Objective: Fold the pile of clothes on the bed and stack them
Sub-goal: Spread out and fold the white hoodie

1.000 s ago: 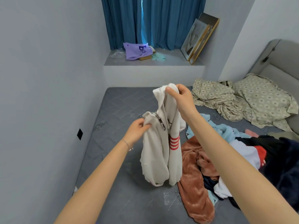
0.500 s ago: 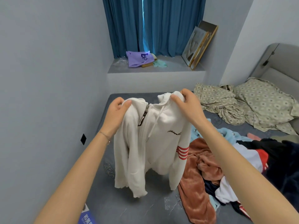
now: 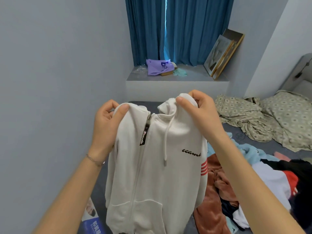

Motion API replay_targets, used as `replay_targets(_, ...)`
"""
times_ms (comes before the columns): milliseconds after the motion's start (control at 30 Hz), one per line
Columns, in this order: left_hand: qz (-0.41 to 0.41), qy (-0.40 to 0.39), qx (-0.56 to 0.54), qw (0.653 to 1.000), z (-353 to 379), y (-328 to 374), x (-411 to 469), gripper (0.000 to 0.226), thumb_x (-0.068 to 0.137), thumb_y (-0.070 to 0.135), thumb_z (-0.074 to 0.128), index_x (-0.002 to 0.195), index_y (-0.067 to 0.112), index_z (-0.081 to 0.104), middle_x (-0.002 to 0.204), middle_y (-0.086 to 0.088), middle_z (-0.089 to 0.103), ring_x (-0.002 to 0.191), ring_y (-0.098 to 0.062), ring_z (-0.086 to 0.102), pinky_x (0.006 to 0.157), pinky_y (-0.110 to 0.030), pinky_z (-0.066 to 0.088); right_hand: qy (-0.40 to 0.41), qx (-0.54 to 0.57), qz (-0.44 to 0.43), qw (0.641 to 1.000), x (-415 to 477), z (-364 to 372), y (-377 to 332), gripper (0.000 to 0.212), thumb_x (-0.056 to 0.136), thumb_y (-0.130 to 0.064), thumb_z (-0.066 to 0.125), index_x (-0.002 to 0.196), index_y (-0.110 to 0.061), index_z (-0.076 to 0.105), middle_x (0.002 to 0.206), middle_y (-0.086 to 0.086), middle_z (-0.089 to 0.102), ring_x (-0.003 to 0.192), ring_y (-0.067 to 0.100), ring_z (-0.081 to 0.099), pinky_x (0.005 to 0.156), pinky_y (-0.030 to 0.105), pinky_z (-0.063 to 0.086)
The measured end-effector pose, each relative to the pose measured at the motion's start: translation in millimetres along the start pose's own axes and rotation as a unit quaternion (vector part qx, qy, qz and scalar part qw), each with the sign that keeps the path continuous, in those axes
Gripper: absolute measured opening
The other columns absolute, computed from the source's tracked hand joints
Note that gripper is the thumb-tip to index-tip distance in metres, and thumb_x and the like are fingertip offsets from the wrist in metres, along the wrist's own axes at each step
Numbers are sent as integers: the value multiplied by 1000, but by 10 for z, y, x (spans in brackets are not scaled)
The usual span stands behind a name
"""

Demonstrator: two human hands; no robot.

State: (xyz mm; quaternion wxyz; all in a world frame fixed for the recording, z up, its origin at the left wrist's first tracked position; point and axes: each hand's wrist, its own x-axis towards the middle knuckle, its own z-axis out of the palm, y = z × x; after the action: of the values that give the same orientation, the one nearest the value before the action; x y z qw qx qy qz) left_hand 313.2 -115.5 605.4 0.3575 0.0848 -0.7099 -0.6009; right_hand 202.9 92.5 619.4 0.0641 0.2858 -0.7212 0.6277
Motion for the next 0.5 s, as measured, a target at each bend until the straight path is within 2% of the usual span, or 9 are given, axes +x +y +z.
replay_targets(133,-13,8,-8,1000,-76,-22,-40,37,96,18,60,65,14,39,50,8,43,47,-6,34,43,-20,27,-17,23,12,1000,78,64,25,43,91,-26,68,75,6,46,68,3,39,61,7,37,53,16,30)
replay_targets(200,-33,0,21,999,-85,-251,46,38,95,22,61,67,10,40,54,1,40,50,-9,32,45,-22,26,-28,8,30,999,152,135,215,44,90,-27,69,72,4,44,66,1,36,58,6,34,51,15,27)
replay_targets(300,-92,-6,87,992,-42,-913,100,40,94,27,62,73,2,40,65,-5,35,60,-14,32,52,-25,28,-50,-9,89,995,158,309,738,39,90,-26,69,67,-9,43,64,-5,35,56,2,31,50,15,26)
replay_targets(433,-189,5,134,973,33,-1972,-71,35,95,29,60,71,14,38,65,4,34,63,-11,32,60,-29,30,-78,-70,170,980,-21,634,1691,36,89,-26,69,66,-15,44,64,-9,41,58,2,37,56,18,30)
replay_targets(500,-222,17,156,962,65,-2462,-162,35,95,28,58,72,12,38,67,3,35,63,-10,31,60,-29,30,-92,-106,206,969,-103,789,2191,33,89,-30,69,69,-14,48,66,-7,46,62,5,40,60,24,32)
